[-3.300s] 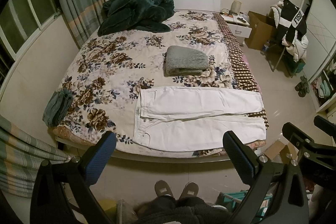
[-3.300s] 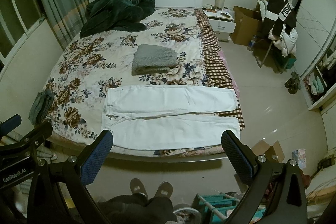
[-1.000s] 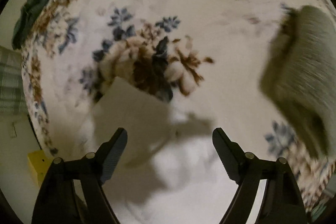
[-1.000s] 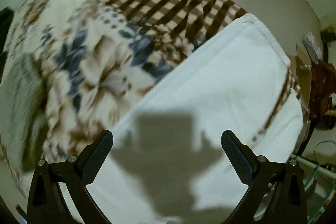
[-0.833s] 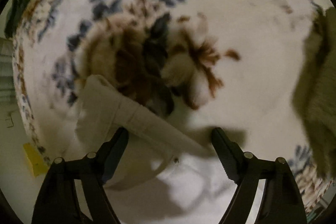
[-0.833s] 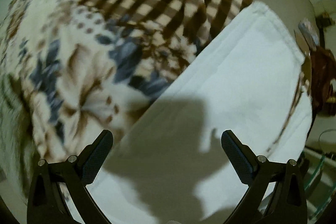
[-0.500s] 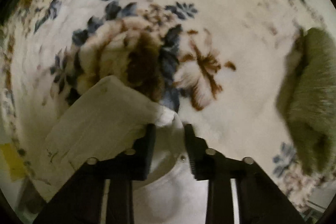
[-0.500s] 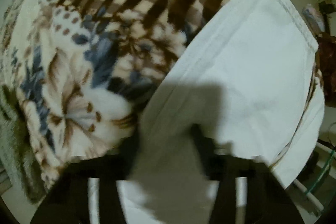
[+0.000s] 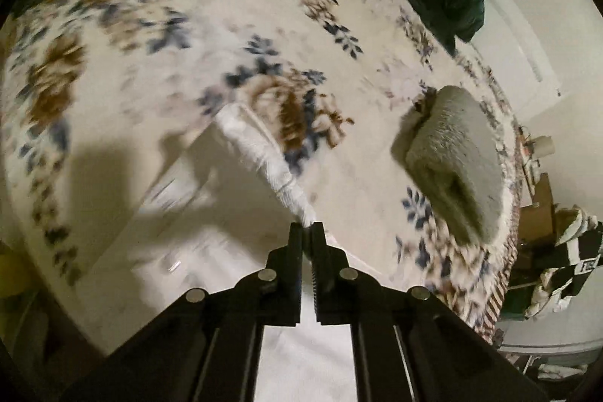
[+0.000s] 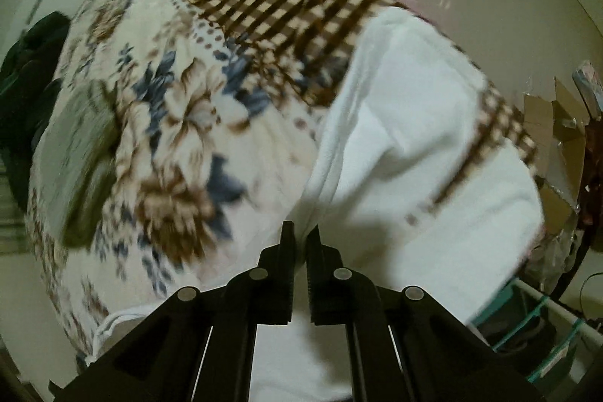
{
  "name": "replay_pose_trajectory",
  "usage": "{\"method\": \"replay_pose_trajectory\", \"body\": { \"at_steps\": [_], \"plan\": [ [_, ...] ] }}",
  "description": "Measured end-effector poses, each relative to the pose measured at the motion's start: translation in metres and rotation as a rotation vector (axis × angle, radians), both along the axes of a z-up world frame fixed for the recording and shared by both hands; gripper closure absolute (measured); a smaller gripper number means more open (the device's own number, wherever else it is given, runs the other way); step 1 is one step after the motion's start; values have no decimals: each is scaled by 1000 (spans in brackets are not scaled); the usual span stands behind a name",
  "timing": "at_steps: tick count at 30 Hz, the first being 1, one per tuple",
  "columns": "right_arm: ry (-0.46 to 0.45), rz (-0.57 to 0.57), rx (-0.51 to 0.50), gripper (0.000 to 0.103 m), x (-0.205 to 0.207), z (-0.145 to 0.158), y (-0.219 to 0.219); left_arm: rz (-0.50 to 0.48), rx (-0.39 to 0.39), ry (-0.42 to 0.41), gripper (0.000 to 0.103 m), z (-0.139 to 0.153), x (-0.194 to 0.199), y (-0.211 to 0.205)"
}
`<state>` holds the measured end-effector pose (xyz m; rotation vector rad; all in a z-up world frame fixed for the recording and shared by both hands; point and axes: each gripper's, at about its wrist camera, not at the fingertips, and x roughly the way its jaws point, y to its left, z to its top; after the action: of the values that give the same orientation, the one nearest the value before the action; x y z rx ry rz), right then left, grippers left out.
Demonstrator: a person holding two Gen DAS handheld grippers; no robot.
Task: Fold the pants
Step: 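Lift the hems with both grippers and fold them over toward the waistband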
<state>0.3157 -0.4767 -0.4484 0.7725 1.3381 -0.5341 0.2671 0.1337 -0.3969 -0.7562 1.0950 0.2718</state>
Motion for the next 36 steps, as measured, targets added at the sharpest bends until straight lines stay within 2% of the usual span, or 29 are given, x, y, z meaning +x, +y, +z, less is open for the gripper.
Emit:
{"method": "replay_pose_trajectory", "body": {
  "at_steps": [3,6,10,11,14,15,16,17,19,20,21,22,24,26,27,30,32,34,35,36],
  "plan": [
    [-12,36,-4,98,-52,17,5,2,-1,19,101,5,-56,7],
    [17,55,4,98,-116,11,6,15,9,92,101,-16,-107,13],
    [78,47,38,98,-173,-31,3,61,16,214,101,-77,-161,24],
    [89,46,47,98,-182,-43,3,71,5,250,101,-100,-168,25],
    [135,15,84,97,-204,-89,0,71,0,318,100,-145,-176,20],
    [161,3,105,92,-212,-103,-2,73,2,332,99,-151,-177,19],
    [192,-16,138,80,-222,-117,-8,70,7,332,99,-152,-176,16],
    [206,-24,140,74,-228,-120,-12,62,16,328,99,-150,-176,14],
    [198,-28,103,53,-238,-112,-22,14,85,342,97,-139,-170,2],
    [166,-18,71,47,-239,-102,-27,-11,116,332,94,-131,-167,-6],
    [146,-7,38,37,-237,-93,-30,-34,151,323,83,-124,-163,-13],
    [117,10,-5,33,-234,-83,-33,-69,206,322,74,-114,-157,-24],
    [48,78,-77,33,-213,-66,-37,-138,276,292,36,-101,-146,-47],
    [24,150,-126,23,-189,-62,-35,-225,330,259,19,-93,-132,-79],
    [14,182,-139,20,-177,-63,-33,-264,345,255,18,-92,-125,-92],
    [24,256,-195,20,-139,-76,-34,-386,358,250,18,-96,-111,-133],
    [62,284,-233,23,-120,-84,-27,-455,358,240,18,-101,-106,-163],
    [86,290,-248,55,-116,-91,-28,-514,350,240,18,-107,-105,-189],
    [94,271,-251,88,-120,-92,-32,-540,347,239,18,-108,-106,-199],
    [84,235,-245,96,-127,-91,-39,-570,348,242,18,-111,-105,-213]
  ]
}}
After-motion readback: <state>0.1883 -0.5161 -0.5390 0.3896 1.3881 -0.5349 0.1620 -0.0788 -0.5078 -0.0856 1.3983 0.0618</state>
